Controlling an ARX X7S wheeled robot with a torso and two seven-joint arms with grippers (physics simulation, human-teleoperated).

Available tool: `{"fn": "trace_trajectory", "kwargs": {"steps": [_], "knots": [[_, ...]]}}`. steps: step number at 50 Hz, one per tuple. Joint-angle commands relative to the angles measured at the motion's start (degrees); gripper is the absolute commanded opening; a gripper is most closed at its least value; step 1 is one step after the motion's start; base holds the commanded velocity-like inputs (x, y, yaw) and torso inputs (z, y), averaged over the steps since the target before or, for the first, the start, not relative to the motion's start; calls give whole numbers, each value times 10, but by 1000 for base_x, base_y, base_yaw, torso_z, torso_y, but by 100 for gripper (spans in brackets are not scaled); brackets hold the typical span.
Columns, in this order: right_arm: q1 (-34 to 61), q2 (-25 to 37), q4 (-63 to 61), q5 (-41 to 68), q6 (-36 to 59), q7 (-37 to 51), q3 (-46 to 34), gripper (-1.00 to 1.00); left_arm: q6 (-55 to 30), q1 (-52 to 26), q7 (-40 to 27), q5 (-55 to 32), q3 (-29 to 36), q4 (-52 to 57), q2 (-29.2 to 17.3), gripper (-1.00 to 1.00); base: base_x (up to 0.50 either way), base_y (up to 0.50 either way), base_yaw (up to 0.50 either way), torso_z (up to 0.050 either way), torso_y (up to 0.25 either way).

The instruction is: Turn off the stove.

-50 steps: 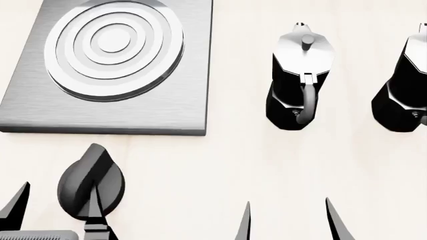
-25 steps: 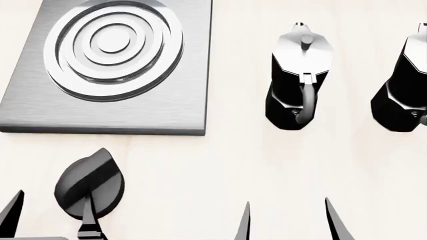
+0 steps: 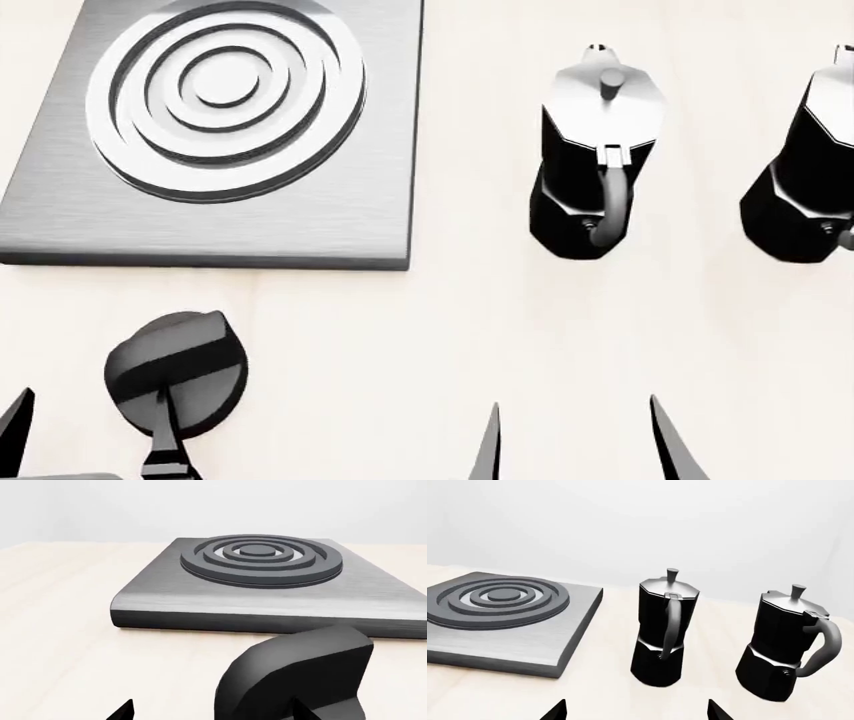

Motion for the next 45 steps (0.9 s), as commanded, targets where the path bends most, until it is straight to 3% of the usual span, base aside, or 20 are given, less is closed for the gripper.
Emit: {"fn": "trace_trajectory", "kwargs": {"steps": [1,45], "knots": [[1,1,1,1,-1,1,-1,100,-19,5,-30,-35,-26,-38,-9,100,0,0,0,0,0],[4,6,5,3,-1,7,-8,100,-40,-11,-50,-53,-37,-34,-13,100,0,0,0,-1,-3]]}}
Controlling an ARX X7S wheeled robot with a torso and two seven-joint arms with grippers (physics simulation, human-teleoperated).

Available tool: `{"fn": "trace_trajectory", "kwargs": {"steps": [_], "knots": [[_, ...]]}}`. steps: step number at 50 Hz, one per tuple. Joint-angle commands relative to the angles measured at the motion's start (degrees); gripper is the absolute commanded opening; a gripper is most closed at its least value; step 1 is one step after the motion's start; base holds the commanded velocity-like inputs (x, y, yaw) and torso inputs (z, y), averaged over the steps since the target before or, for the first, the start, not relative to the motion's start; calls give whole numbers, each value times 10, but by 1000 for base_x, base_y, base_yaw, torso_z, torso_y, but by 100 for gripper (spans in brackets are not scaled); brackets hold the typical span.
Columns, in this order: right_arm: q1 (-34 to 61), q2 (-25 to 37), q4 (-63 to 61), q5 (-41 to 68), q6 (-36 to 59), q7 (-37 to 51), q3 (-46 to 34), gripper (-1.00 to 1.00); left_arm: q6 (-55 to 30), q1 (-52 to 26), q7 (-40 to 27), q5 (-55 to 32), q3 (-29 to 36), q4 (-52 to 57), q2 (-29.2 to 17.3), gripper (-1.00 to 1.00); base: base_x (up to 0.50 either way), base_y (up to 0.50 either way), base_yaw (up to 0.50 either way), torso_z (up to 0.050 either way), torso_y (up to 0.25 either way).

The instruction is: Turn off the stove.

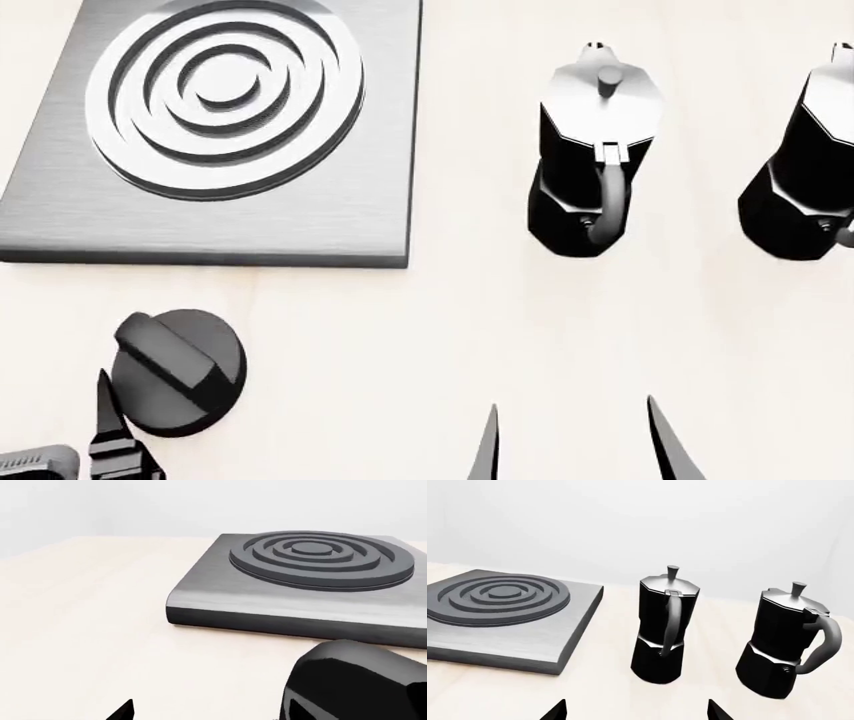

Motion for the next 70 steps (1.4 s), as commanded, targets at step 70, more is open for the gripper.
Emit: {"fn": "trace_trajectory", "kwargs": {"steps": [70], "knots": [[36,10,15,25,7,8,19,100,-105,-45,59,-231,-81,148,-111,100,0,0,0,0,-1]]}}
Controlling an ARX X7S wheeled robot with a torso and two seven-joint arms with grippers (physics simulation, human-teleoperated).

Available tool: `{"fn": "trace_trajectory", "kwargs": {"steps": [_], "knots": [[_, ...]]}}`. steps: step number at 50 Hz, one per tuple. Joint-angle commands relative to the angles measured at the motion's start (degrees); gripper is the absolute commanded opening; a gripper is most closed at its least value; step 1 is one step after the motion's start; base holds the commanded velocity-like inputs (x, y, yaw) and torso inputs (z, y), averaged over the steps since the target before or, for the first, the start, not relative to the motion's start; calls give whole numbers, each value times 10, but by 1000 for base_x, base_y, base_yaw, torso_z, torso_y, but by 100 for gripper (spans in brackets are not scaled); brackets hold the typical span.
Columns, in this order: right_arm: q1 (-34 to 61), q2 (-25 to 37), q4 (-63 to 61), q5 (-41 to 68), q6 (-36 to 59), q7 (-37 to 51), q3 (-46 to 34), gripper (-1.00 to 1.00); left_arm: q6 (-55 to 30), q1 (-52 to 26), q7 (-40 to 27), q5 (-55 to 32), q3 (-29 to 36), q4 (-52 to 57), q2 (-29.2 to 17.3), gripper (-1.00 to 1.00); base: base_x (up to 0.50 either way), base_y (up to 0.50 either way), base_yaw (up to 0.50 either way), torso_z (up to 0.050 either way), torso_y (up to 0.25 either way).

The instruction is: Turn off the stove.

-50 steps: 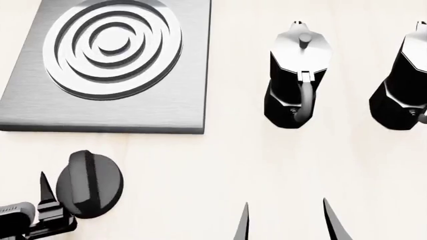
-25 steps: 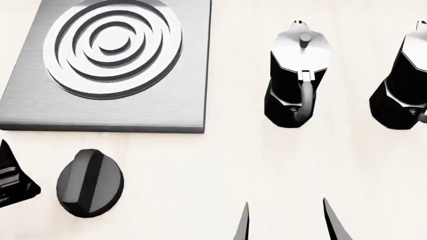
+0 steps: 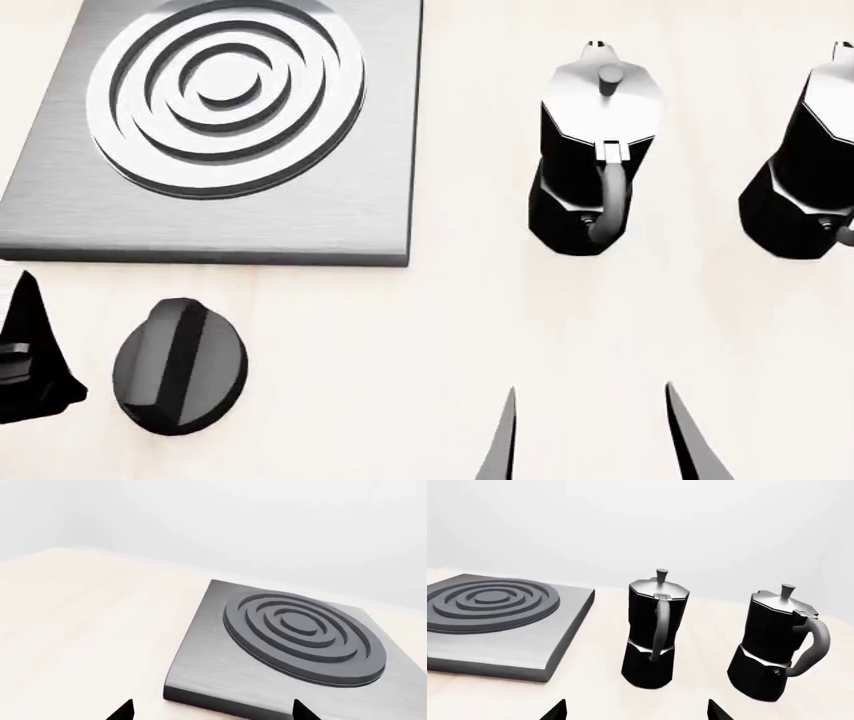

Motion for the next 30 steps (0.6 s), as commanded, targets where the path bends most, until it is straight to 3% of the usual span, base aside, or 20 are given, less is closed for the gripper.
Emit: {"fn": "trace_trajectory", "kwargs": {"steps": [1,30], "knots": [[26,3,7,8,14,-2,8,100,0,12,22,-16,7,24,-11,100,0,0,0,0,0],[95,1,13,12,59,-8,3,100,-3,33,36,-44,21,104,-27,100,0,0,0,0,0]]}}
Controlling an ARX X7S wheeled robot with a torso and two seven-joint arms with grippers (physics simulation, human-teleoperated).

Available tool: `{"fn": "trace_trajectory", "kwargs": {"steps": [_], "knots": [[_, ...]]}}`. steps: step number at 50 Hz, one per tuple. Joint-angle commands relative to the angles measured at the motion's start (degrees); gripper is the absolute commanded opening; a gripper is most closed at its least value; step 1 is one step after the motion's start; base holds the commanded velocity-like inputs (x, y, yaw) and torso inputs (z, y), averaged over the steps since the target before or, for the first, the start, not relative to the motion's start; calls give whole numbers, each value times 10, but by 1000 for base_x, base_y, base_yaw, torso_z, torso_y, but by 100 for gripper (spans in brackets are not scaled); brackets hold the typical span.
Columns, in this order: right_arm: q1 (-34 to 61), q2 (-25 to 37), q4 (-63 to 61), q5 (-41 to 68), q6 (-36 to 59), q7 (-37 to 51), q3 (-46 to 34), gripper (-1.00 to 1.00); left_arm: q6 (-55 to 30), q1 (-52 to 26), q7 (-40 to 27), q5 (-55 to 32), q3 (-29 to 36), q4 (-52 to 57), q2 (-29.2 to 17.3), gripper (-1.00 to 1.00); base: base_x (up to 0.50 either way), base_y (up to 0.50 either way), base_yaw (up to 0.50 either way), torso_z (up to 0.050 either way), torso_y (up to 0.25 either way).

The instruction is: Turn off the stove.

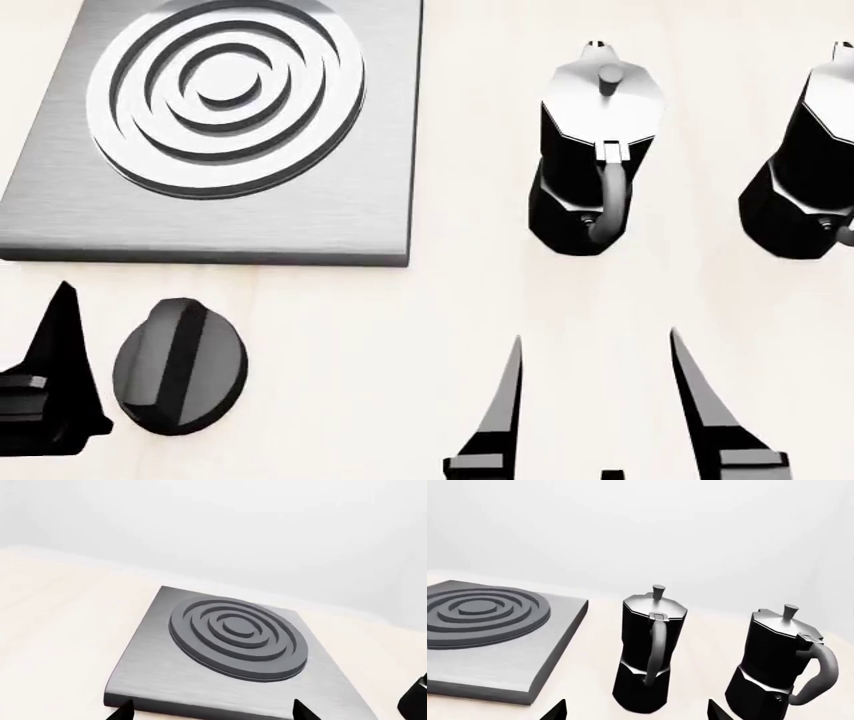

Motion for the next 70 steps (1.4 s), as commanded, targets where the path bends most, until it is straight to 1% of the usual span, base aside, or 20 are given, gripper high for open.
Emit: {"fn": "trace_trajectory", "kwargs": {"steps": [1,70], "knots": [[22,3,-10,4,22,0,2,100,-2,4,5,-9,6,27,-6,100,0,0,0,0,0],[126,21,-92,20,126,1,7,100,-29,-50,-30,-66,2,81,-11,100,0,0,0,0,0]]}}
